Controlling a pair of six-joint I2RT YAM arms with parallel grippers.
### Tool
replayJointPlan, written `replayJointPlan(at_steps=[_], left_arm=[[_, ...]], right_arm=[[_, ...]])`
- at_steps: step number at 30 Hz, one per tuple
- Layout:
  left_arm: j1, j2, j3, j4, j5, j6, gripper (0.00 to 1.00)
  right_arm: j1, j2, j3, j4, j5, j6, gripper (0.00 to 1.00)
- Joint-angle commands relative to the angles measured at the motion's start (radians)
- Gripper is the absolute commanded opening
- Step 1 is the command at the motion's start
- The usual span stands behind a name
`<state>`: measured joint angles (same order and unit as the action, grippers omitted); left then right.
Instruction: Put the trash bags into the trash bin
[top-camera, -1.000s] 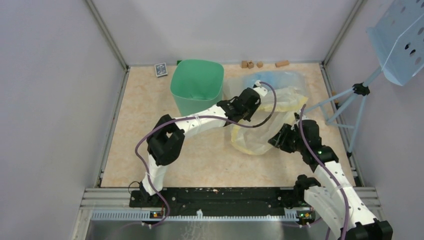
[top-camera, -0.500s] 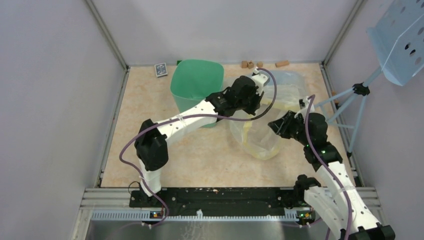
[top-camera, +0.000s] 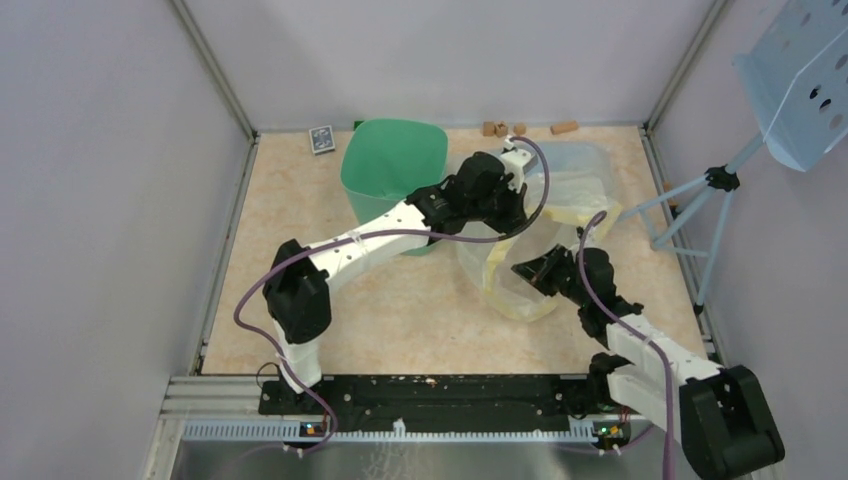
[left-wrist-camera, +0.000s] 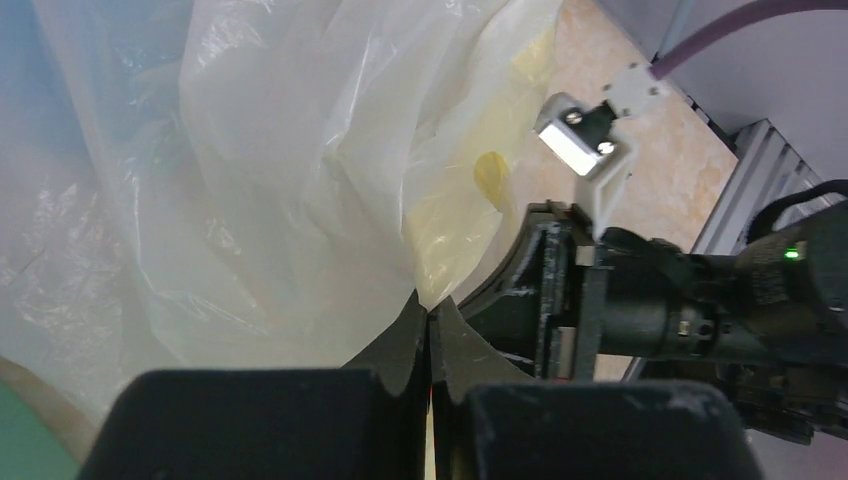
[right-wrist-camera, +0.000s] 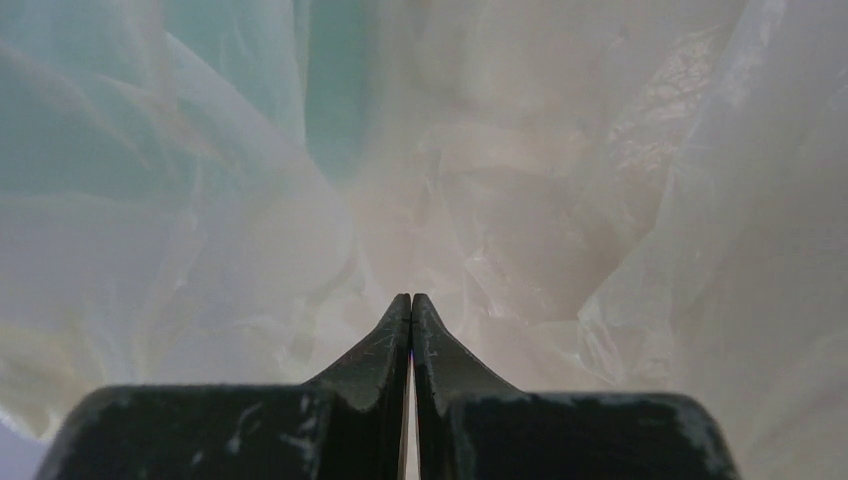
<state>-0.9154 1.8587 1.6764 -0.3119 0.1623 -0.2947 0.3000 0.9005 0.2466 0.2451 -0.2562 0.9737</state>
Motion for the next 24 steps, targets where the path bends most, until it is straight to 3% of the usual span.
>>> replayJointPlan(at_steps=[1,13,15,19,21,24], left_arm=[[0.004,-0.06,-0.016,0.099,0.077,-0.035,0.0],[0.004,-0.104,-0.033,0.076,0.124,-0.077,0.0],[0.004,-0.115,-0.036,0.057,0.104,-0.067,0.0],[0.004,-0.151,-0.046,0.033,0.086,-0.046,0.0],[0.004,-0.168,-0.05,0.023,0.075,-0.038,0.0],[0.004,-0.187,-0.062,0.002,0.047,-0.022,0.0]], right_arm=[[0.034,0.121,-0.002,0.257,-0.013,0.119,0.0],[0.124,0.445,0.094,0.494,0.102,0.211,0.0],[0.119,0.483,0.153,0.461,0.147,0.207,0.1],[0.076,0.578,0.211,0.486,0.149,0.313,0.22],[0.05,0.623,0.239,0.542,0.135,0.352,0.41],[0.029,0.628,0.288,0.495,0.177,0.352,0.62]])
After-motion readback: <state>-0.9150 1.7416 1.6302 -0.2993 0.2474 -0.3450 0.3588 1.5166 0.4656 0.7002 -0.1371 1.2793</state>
